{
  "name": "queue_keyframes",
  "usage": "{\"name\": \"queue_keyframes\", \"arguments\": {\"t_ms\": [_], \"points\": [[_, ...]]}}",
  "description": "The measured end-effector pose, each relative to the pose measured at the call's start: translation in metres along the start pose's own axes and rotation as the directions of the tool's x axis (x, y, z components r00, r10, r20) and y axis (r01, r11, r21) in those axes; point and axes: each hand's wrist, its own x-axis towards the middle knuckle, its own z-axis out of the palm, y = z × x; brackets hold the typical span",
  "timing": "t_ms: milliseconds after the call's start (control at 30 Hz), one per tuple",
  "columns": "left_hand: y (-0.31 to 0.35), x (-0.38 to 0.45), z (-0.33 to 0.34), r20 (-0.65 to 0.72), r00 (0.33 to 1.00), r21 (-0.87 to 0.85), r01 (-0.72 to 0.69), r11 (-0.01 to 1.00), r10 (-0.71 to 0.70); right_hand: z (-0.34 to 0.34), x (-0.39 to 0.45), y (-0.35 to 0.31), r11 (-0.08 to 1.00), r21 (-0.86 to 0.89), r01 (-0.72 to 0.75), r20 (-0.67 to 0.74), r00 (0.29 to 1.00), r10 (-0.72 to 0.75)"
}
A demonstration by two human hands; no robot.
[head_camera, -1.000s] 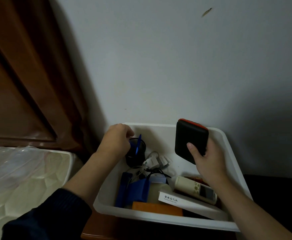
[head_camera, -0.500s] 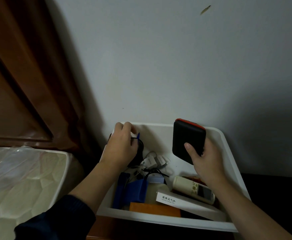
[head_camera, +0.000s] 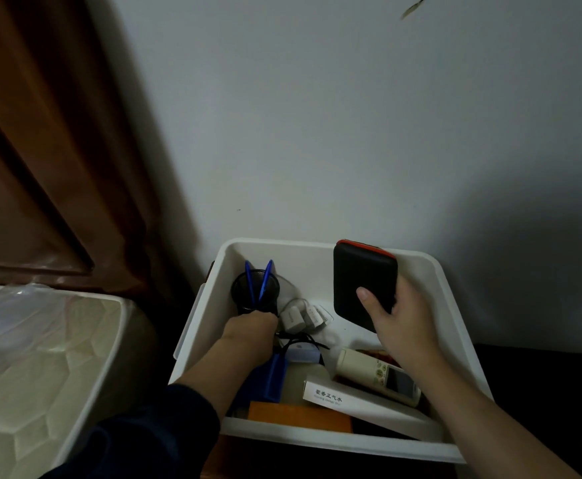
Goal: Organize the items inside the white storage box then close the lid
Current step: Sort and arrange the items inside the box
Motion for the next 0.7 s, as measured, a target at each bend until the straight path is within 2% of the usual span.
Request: {"name": "queue_keyframes", "arguments": {"t_ms": [133,333,600,700], "points": [[-0.001,0.009,0.005,0.024,1.0,0.105,0.008,0.994,-0.011,0.001,0.0,0.001,1.0,0.002,-0.002,0.001,1.0,0.002],[-0.003,0.017,0.01,0.016,1.0,0.147,0.0,0.989,-0.003,0.001,-0.001,0.0,1.0,-0.008,-0.016,0.034,0.999,0.017],[-0.007,0.014,0.008,0.044,0.999,0.093,-0.005,0.996,0.001,-0.001,-0.003,-0.002,0.997,-0.075,0.0,0.089,0.996,0.007],[-0.008,0.009,0.006,0.011,1.0,0.1,0.004,0.995,-0.005,-0.001,-0.004,-0.001,0.996,-0.09,-0.008,0.094,0.995,0.016]]}}
